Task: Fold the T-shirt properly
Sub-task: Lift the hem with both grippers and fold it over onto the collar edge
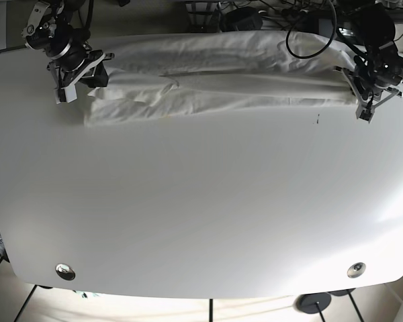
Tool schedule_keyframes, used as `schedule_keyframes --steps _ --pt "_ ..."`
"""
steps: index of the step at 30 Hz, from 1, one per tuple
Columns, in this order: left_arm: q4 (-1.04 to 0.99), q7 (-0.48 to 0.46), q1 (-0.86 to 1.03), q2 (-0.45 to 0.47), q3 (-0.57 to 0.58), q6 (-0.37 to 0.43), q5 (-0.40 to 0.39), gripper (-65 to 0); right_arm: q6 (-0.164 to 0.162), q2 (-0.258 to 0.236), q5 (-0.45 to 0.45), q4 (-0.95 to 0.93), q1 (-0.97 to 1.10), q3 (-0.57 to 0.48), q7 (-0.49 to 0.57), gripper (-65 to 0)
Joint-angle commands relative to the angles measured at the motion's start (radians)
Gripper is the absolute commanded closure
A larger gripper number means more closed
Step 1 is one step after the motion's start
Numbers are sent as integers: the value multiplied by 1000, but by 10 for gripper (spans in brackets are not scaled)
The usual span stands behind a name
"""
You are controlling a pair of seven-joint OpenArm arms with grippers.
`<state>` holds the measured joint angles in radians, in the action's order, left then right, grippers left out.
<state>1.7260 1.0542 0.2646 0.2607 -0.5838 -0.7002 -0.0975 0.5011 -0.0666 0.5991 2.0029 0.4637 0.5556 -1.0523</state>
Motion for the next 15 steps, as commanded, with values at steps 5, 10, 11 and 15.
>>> schedule_keyframes --steps 5,10,11,15 --pt "105 -5 29 28 -6 2 3 -372 14 -6 18 25 -7 -2 40 -509" --pt "207 -4 88 32 -8 2 -138 -364 32 -14 18 20 -38 -153 60 -507" --pt "203 -4 104 32 -5 2 -146 -344 32 -14 -18 14 -43 -176 60 -496" --pt "167 -5 178 30 23 2 -129 -256 40 4 -184 -31 -58 -231 82 -208"
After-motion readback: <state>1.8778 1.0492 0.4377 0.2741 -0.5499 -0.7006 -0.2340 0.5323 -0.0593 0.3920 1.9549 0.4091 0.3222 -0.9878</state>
